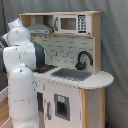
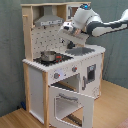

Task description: Play with the kitchen

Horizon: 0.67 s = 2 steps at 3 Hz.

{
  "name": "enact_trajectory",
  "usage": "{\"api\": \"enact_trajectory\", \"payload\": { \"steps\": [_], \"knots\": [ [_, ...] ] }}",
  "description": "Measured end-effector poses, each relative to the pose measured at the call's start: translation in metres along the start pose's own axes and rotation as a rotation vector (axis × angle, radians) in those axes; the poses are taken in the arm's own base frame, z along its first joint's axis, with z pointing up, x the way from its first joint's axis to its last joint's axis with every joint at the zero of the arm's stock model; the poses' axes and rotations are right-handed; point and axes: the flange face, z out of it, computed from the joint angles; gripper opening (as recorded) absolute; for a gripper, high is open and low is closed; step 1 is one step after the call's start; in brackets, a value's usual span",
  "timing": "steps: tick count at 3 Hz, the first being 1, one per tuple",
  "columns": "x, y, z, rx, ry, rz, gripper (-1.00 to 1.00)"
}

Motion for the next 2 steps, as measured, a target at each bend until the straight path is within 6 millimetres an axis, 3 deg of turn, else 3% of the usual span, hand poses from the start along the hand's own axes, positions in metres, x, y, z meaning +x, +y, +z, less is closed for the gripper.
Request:
{"api": "enact_trajectory", "payload": {
  "steps": [2],
  "knots": [
    [0.031, -0.013, -0.019, -0.231, -0.032, -0.101, 1.00]
  ]
}}
